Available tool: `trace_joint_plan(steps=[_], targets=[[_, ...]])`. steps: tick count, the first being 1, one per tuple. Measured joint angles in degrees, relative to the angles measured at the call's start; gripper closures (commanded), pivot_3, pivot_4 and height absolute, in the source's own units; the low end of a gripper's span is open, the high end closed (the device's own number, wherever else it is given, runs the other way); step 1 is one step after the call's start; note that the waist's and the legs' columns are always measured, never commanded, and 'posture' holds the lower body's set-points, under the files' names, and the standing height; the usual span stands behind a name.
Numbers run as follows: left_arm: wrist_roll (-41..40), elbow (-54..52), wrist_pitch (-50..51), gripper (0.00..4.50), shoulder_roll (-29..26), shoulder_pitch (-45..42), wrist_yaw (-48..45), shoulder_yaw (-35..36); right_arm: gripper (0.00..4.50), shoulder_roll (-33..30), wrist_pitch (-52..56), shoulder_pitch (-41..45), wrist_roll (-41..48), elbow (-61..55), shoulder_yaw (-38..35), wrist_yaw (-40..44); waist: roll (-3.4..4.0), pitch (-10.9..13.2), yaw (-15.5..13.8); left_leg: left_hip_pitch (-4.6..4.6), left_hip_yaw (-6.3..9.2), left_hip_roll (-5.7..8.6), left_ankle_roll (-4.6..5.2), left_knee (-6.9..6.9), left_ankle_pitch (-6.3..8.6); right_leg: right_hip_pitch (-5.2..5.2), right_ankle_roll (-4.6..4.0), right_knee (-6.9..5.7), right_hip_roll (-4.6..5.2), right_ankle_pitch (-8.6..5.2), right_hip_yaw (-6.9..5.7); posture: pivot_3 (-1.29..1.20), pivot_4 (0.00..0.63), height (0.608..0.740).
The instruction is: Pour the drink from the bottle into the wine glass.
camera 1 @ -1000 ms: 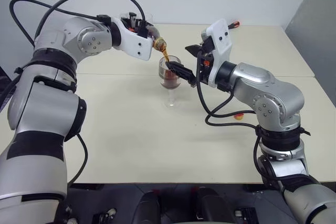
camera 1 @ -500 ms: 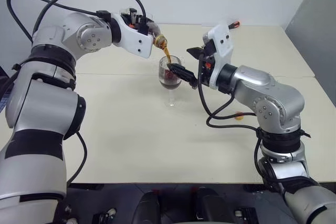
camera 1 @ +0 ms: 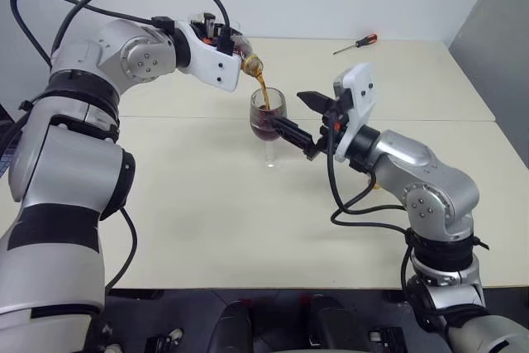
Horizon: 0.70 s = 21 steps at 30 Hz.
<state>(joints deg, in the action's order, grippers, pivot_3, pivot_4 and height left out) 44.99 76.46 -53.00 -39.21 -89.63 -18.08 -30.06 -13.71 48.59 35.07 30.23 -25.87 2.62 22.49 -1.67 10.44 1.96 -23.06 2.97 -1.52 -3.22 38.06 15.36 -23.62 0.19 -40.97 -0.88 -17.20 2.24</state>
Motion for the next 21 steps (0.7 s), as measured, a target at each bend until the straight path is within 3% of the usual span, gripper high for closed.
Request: trace_joint_plan(steps=[21], targets=[[0.0, 0.0, 0.0, 3.1, 0.0, 0.0, 0.1, 0.0, 0.0, -1.4, -14.6, -5.8, -8.7, 4.1, 3.0, 1.3, 0.0, 0.0, 0.0, 0.02, -0.02, -0.01, 0.0, 0.0, 0.0, 0.0, 0.0, 0.0, -0.01, 0.0, 0.01, 0.0, 0.15, 0.74]])
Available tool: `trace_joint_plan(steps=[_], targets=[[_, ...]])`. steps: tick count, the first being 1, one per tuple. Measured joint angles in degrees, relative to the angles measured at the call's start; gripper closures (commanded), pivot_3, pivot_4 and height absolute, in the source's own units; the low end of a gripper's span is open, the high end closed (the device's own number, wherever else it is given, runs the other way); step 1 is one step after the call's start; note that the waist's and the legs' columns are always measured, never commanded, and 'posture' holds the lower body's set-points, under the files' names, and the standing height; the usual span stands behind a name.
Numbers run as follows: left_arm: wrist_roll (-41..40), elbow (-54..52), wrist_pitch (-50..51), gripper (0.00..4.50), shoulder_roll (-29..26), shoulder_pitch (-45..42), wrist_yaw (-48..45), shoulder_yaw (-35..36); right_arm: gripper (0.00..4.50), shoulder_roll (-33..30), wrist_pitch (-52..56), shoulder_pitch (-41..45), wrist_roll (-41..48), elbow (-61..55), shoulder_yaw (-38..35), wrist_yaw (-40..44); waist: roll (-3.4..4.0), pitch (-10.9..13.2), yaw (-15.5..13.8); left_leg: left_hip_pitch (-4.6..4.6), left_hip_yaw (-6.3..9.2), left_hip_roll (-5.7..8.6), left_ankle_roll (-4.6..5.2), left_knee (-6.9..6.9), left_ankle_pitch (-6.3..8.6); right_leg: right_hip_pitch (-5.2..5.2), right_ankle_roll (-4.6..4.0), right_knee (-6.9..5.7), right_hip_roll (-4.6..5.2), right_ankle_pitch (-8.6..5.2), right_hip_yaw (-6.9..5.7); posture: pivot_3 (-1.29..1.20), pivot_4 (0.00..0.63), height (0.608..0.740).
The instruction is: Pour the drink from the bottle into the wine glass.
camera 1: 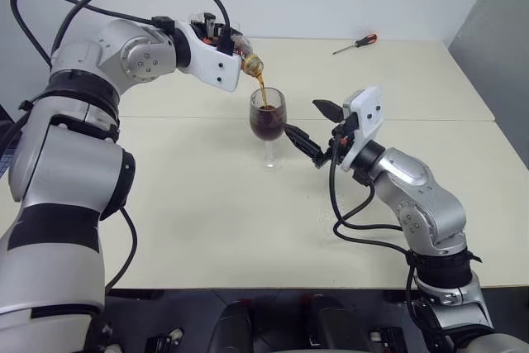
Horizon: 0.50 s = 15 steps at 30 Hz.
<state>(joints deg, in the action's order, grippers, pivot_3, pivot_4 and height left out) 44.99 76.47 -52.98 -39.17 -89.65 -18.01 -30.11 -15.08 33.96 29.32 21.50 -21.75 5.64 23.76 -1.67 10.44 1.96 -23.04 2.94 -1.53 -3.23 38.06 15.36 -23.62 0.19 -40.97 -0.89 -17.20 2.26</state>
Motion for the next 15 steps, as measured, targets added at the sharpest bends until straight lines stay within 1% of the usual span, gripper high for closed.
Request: trace_joint_plan(steps=[5, 15], targets=[[0.0, 0.0, 0.0, 3.1, 0.0, 0.0, 0.0, 0.0, 0.0, 0.1, -1.7, -1.6, -0.2, 0.8, 0.1, 0.4, 0.0, 0.0, 0.0, 0.0, -0.01, 0.03, 0.0, 0.01, 0.0, 0.0, 0.0, 0.0, 0.0, 0.0, 0.0, 0.0, 0.15, 0.74], [0.1, 0.0, 0.0, 3.1, 0.0, -0.8, 0.6, -0.6, 0.0, 0.1, -3.6, -1.8, -1.3, 0.9, 0.1, 1.0, 0.0, 0.0, 0.0, 0.0, -0.01, 0.02, -0.01, 0.01, 0.0, 0.0, 0.0, 0.0, 0.0, 0.0, 0.0, 0.0, 0.15, 0.74]])
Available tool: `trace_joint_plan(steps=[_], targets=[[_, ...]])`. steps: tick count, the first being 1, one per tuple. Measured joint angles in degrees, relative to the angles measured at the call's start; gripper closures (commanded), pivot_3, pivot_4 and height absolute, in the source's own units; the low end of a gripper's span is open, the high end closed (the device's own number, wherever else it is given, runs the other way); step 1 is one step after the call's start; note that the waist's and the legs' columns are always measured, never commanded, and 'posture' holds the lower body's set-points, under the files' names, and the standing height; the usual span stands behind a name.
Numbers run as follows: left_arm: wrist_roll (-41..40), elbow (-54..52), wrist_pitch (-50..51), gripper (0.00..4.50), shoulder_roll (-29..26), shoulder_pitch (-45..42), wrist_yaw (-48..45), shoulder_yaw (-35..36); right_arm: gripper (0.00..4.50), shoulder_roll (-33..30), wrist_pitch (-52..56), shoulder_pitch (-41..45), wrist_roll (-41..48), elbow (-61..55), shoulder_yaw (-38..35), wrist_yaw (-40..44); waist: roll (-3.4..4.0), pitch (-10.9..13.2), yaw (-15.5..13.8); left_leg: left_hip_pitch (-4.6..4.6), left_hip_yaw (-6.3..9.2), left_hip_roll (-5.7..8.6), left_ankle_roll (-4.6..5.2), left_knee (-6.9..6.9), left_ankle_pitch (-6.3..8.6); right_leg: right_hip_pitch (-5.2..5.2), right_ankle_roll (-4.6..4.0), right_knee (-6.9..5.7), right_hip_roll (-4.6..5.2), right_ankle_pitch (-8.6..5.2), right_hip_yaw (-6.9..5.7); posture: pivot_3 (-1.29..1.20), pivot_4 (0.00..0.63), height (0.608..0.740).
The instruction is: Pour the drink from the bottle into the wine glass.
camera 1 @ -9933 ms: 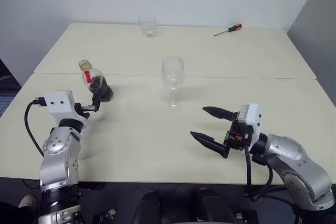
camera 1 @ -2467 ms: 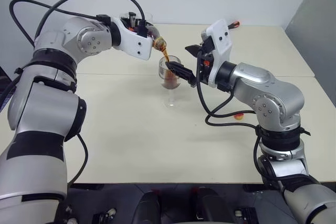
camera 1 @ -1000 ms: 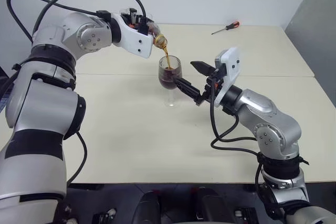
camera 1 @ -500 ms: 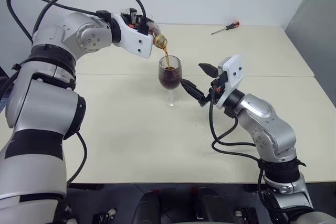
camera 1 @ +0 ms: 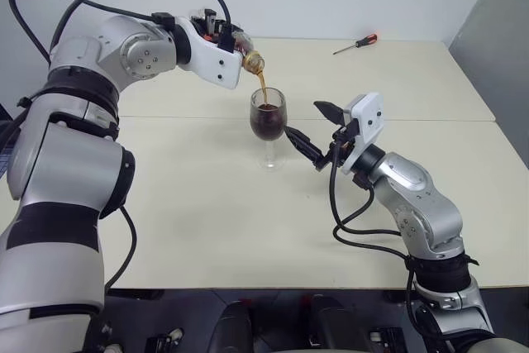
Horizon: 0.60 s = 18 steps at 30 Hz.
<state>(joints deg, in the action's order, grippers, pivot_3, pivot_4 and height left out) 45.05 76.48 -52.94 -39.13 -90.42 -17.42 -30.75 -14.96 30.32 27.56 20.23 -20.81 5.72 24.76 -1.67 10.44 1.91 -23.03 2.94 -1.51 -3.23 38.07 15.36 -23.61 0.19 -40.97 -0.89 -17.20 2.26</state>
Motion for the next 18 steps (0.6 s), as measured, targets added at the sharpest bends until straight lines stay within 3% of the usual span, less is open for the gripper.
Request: trace_joint_plan(steps=[6, 13, 18], targets=[[-0.3, 0.1, 0.1, 3.1, 0.2, 0.0, 0.0, -0.1, 0.0, 0.1, 0.0, 0.0, 0.0, 0.0, 0.0, 0.0, 0.0, 0.0, 0.0, 0.0, 0.0, 0.0, 0.0, 0.0, 0.0, 0.0, 0.0, 0.0, 0.0, 0.0, 0.0, 0.0, 0.15, 0.74], [-12.2, 0.7, 2.8, 3.1, 2.5, 3.3, -14.2, 8.9, 0.0, 0.3, 0.1, 0.0, 0.0, 0.0, 0.0, 0.0, 0.0, 0.0, 0.1, 0.03, -0.03, -0.02, -0.01, 0.01, -0.01, 0.0, 0.0, -0.03, -0.01, 0.0, 0.01, 0.0, 0.15, 0.74], [-16.4, 0.7, 4.7, 3.1, 2.9, 6.2, -20.0, 12.0, 0.0, 0.3, 0.3, 0.0, 0.0, 0.0, 0.0, 0.0, 0.0, 0.0, 0.1, 0.02, -0.01, -0.02, -0.01, 0.03, -0.01, 0.0, -0.01, -0.04, -0.01, 0.0, 0.01, 0.0, 0.15, 0.74]])
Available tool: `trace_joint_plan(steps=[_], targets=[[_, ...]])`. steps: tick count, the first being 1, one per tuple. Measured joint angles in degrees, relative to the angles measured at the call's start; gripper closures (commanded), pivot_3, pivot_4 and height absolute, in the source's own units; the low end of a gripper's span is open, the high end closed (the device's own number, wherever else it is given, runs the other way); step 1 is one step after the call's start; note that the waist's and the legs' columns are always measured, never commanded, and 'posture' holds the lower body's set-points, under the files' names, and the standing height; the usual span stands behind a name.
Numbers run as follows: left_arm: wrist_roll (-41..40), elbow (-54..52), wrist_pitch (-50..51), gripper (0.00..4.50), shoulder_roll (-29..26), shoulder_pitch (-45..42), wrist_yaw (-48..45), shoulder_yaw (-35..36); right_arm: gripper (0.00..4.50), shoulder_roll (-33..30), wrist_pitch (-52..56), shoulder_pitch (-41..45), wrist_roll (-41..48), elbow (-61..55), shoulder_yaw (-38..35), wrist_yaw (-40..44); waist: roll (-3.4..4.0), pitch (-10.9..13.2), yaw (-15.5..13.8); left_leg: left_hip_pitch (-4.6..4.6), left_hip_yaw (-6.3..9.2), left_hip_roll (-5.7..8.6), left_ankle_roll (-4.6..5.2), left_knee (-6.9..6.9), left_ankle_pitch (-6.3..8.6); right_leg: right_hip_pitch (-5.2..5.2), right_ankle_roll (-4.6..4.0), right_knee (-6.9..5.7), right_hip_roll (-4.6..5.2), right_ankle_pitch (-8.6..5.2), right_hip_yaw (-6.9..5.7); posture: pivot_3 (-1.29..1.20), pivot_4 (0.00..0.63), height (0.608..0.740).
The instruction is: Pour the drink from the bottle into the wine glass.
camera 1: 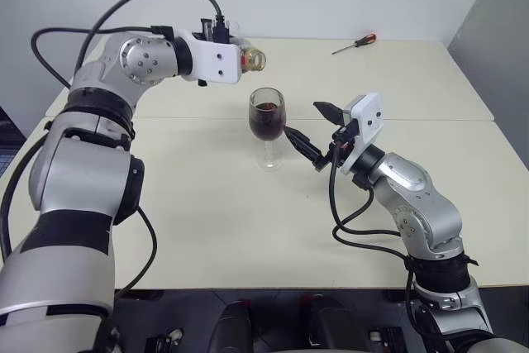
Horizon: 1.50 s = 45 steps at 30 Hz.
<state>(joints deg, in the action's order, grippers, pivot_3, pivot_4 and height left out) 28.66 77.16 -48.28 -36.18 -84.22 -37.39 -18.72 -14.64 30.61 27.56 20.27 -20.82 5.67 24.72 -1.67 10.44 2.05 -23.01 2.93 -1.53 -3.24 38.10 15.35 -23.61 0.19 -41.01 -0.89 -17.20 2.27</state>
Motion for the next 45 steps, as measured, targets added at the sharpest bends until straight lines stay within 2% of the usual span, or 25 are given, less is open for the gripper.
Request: trace_joint_plan(steps=[5, 11, 19, 25, 32, 39, 45], targets=[[-4.4, -0.5, 2.5, 3.1, 0.7, 1.8, -3.9, 3.4, 0.0, 0.4, 0.1, 0.0, 0.1, 0.0, 0.0, 0.0, 0.0, 0.0, 0.0, 0.0, 0.02, 0.0, 0.0, 0.02, 0.0, 0.01, 0.0, -0.01, 0.0, 0.0, -0.01, 0.0, 0.15, 0.74], [-10.6, -1.0, 7.8, 3.1, 4.1, 4.4, -7.1, 8.4, 0.0, 1.0, 0.1, 0.0, 0.6, -0.1, 0.0, 0.2, -0.01, 0.0, 0.0, -0.01, 0.02, 0.0, 0.0, 0.07, 0.0, 0.02, 0.0, -0.03, 0.01, 0.0, -0.01, 0.0, 0.15, 0.74], [-20.6, -5.4, 17.6, 3.1, 6.7, 6.6, -7.6, 17.1, 0.0, 0.9, 1.1, -0.5, 3.5, -3.3, -0.1, 1.1, -0.01, 0.0, 0.0, 0.01, 0.03, -0.03, 0.0, 0.06, 0.0, 0.02, 0.0, -0.05, 0.07, 0.0, 0.0, 0.0, 0.15, 0.74], [-26.0, -10.2, 25.2, 3.1, 6.5, 12.3, -2.1, 23.1, 0.0, -1.6, 3.2, -4.0, 8.1, -8.7, -0.3, 3.4, -0.01, 0.0, 0.1, 0.0, 0.11, -0.07, 0.01, 0.09, 0.0, 0.03, -0.01, -0.07, 0.09, 0.01, -0.04, 0.0, 0.15, 0.74], [-30.9, -16.5, 31.6, 3.1, 4.5, 21.1, 8.2, 29.8, 0.0, -6.2, 1.7, -9.1, 7.6, -12.0, 2.6, 8.1, -0.03, 0.0, 0.2, 0.07, 0.13, -0.11, 0.01, 0.09, 0.0, 0.08, -0.01, -0.11, 0.09, 0.0, -0.02, 0.0, 0.15, 0.74], [-37.0, -19.3, 34.7, 3.1, 3.6, 31.9, 20.7, 39.3, 0.0, -6.6, -0.7, -10.7, 6.3, -11.6, 4.8, 9.6, -0.19, -0.1, -0.2, 0.06, 0.19, -0.15, 0.0, 0.14, 0.01, 0.11, -0.01, -0.09, 0.14, 0.01, -0.05, 0.0, 0.15, 0.74], [-39.1, -18.0, 34.6, 3.1, 2.1, 36.6, 22.2, 41.8, 0.0, -5.8, -1.2, -10.3, 6.2, -9.6, 4.7, 9.9, -0.31, -0.2, -0.6, 0.12, 0.26, -0.12, 0.0, 0.17, 0.01, 0.26, -0.01, -0.05, 0.19, 0.01, -0.12, 0.0, 0.15, 0.74]])
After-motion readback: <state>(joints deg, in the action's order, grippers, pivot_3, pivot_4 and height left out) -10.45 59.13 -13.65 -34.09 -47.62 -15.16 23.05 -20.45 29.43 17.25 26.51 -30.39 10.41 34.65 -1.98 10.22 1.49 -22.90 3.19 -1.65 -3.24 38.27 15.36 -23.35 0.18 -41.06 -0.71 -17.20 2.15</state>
